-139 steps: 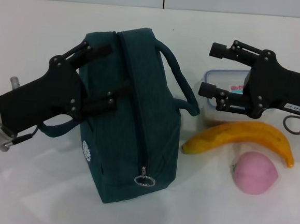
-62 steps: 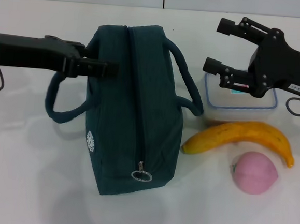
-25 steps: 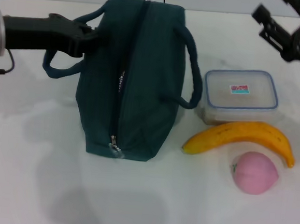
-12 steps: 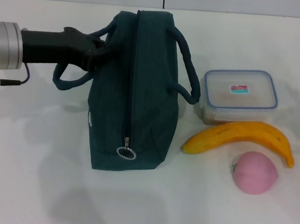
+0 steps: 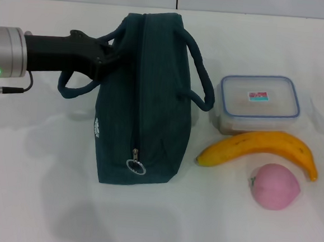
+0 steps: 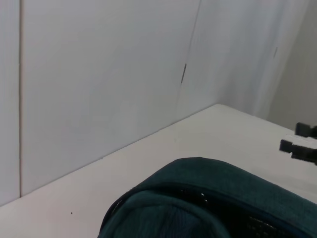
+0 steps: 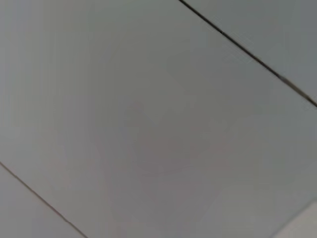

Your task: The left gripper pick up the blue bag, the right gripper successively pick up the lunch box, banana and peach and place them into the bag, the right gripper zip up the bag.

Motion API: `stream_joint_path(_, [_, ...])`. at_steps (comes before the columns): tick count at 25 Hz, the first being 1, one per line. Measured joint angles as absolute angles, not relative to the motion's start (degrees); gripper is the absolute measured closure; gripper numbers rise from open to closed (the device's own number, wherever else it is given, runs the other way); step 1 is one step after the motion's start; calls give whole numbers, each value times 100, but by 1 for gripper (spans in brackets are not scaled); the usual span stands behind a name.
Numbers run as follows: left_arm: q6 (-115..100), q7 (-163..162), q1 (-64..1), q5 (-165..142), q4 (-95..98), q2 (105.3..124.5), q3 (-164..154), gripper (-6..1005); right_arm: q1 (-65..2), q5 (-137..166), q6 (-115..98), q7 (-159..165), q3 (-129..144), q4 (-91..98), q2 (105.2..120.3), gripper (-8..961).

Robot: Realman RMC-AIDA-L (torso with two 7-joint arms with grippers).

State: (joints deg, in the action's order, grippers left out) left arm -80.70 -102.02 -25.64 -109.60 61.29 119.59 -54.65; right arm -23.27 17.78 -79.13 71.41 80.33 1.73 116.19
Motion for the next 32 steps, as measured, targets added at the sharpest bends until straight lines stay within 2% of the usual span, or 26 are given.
stream_joint_path(32, [-8065,-9819,-2742,-10676,5681,11971,-5779,959,-2616,1780,-6512,9908,9801,629,11619,286])
